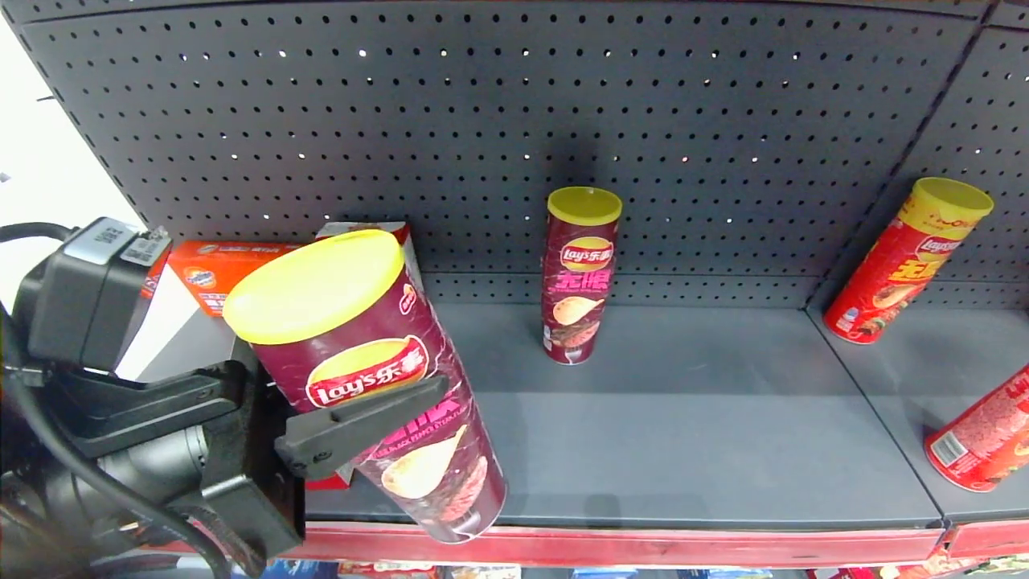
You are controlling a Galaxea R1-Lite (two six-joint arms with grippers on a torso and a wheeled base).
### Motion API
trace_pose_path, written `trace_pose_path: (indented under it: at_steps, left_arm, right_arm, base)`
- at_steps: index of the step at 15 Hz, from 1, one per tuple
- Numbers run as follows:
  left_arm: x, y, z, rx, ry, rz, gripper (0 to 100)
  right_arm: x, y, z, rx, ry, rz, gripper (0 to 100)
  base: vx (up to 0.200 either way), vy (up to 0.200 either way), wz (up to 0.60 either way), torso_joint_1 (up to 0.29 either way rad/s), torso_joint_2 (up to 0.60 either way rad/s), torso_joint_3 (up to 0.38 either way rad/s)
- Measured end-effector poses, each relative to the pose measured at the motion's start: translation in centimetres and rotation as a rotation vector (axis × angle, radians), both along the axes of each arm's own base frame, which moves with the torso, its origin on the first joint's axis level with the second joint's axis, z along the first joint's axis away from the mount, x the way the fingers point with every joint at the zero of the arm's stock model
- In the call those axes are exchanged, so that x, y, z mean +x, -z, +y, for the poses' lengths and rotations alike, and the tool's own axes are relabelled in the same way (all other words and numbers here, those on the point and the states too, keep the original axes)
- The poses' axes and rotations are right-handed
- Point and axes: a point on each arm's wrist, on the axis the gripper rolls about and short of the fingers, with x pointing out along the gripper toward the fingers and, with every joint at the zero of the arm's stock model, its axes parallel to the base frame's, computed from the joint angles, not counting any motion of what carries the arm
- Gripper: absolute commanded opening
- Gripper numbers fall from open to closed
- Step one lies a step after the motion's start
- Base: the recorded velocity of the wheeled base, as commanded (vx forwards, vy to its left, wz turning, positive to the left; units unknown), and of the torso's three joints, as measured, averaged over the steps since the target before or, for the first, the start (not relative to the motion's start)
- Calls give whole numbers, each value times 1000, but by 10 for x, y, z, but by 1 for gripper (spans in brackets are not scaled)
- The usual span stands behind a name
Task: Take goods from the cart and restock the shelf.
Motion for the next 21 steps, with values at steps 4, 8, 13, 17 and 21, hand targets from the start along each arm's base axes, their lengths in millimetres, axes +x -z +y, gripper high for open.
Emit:
trace_pose_path:
  at_steps: [4,8,13,17,21]
  left_arm:
    - [2,-5,0,-8,-14,-6,0]
    - [4,-14,-3,-25,0,-29,0]
    - [13,-27,-7,11,3,76,0]
    - [19,-39,-10,1,15,45,0]
    - [23,-36,-13,5,15,52,0]
  right_arm:
    - [10,-46,1,-60,-253,58,100]
    - [35,-65,6,-158,-381,148,100]
    - [84,-111,27,-183,-518,202,100]
    - [137,-133,56,-182,-566,155,100]
    - [189,-128,83,-184,-579,161,100]
  base:
    - [0,0,0,0,0,0]
    - [0,0,0,0,0,0]
    - [0,0,0,0,0,0]
    - [0,0,0,0,0,0]
    - [0,0,0,0,0,0]
